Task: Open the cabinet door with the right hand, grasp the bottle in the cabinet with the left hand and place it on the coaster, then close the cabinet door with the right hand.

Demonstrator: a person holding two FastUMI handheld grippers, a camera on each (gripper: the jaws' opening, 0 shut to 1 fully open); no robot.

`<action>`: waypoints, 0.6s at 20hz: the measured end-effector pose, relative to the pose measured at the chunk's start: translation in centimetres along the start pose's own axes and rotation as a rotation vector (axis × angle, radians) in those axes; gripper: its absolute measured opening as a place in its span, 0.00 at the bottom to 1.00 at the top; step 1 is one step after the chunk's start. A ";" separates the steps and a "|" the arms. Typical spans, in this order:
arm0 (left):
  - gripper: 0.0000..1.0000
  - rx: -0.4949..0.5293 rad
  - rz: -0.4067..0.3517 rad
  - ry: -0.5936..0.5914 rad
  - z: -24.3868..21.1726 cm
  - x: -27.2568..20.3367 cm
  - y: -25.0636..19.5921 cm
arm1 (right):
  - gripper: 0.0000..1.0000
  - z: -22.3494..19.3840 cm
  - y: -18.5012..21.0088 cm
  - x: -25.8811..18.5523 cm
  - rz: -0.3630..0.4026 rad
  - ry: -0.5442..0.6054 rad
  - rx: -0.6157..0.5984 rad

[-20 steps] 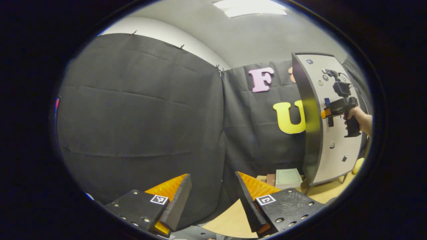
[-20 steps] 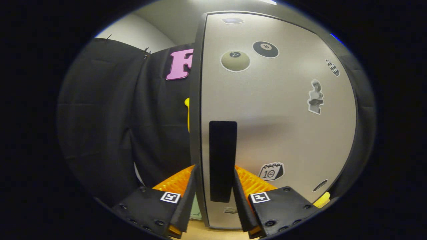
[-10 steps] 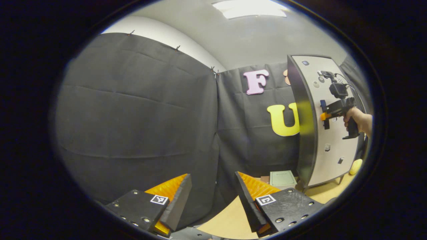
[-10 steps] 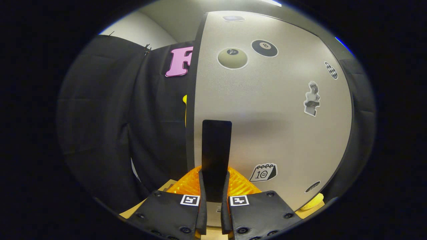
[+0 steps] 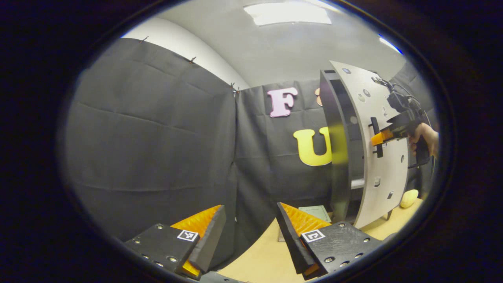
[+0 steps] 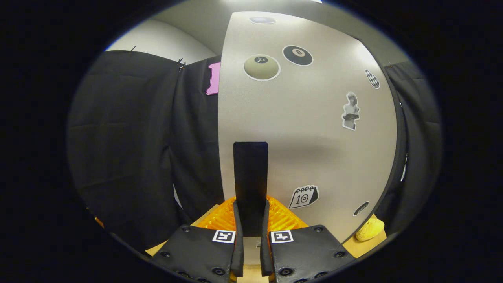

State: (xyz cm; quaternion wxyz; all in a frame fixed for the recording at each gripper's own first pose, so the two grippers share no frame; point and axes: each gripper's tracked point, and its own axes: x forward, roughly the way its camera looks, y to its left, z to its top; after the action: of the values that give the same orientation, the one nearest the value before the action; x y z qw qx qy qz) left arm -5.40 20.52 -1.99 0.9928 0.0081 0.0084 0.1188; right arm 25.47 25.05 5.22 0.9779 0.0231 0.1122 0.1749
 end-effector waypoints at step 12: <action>0.77 -0.051 -0.226 0.015 1.4 -1.5 -16.7 | 0.16 0.9 -1.0 -2.1 0.186 -0.004 0.032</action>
State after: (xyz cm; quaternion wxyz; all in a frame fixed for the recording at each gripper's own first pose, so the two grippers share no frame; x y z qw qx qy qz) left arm -2.90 3.90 -0.84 0.9997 -0.0190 0.0136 0.0063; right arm 24.11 23.36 6.40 0.9572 0.0492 0.1105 0.2629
